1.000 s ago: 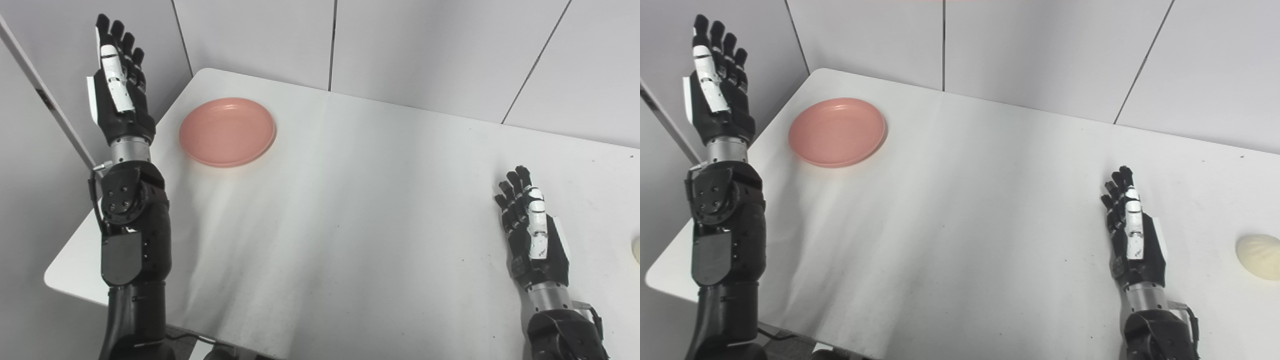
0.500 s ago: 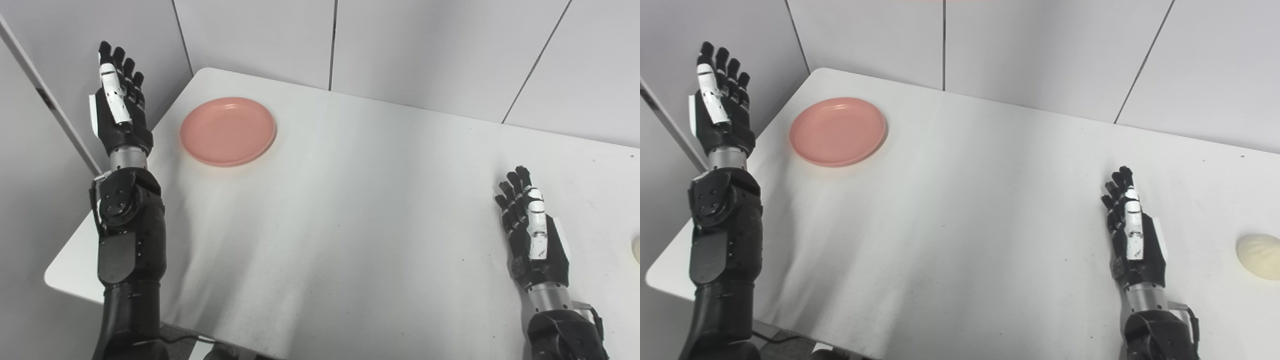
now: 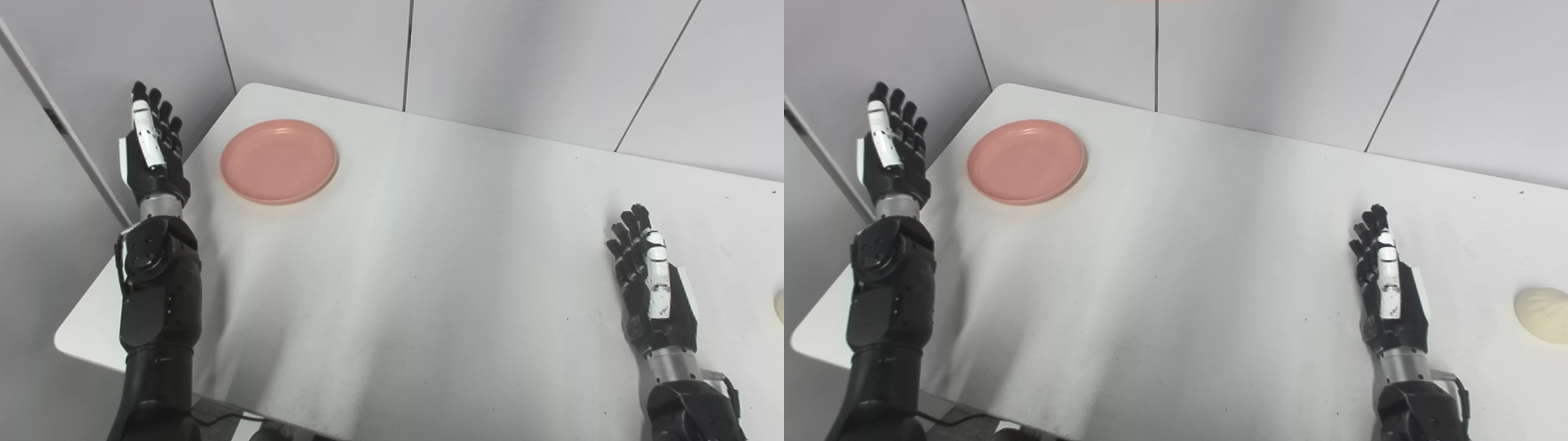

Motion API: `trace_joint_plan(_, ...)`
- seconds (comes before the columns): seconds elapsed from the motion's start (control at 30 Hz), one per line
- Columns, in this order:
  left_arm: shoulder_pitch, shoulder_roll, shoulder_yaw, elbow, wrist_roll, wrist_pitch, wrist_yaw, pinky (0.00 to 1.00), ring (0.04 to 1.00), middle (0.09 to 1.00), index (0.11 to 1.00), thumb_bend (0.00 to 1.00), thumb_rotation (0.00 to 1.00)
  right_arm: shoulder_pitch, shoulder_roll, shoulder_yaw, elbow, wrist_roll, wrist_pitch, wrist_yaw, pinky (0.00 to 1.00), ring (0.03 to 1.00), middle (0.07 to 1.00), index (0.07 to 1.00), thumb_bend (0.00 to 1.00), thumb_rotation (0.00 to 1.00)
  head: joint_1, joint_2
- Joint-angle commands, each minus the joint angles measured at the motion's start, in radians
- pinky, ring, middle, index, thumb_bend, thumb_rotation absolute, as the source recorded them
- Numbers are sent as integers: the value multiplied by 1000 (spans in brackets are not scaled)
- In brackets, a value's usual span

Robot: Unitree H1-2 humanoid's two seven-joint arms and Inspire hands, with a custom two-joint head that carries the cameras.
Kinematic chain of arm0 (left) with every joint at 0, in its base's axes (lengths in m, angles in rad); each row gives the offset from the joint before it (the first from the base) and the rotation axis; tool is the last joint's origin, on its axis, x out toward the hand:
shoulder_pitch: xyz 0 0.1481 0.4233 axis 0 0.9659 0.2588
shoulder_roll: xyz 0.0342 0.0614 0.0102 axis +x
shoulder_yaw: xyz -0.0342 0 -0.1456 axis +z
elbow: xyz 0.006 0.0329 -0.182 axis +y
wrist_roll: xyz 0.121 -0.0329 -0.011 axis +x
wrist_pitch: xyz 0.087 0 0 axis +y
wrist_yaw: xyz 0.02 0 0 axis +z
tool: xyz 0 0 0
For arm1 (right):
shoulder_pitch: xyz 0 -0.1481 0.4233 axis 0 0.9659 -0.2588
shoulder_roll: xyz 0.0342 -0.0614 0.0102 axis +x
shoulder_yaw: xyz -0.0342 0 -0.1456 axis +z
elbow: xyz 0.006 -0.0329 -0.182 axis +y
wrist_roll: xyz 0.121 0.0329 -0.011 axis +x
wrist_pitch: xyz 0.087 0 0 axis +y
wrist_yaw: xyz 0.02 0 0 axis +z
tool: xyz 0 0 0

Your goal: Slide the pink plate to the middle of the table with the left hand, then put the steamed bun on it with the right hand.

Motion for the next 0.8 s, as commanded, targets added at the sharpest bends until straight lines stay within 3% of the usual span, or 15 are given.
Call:
trace_joint_plan(0.0,-32,35,1,-13,-5,-29,-17,1000,1000,1000,1000,421,1000,48,12,-2,44,3,-16,2,1000,1000,1000,1000,160,1000,0,-1)
trace_joint_plan(0.77,-49,26,-31,143,-16,-25,-29,1000,1000,1000,1000,376,1000,55,19,-1,22,-4,5,-8,1000,1000,1000,1000,161,1000,-5,6)
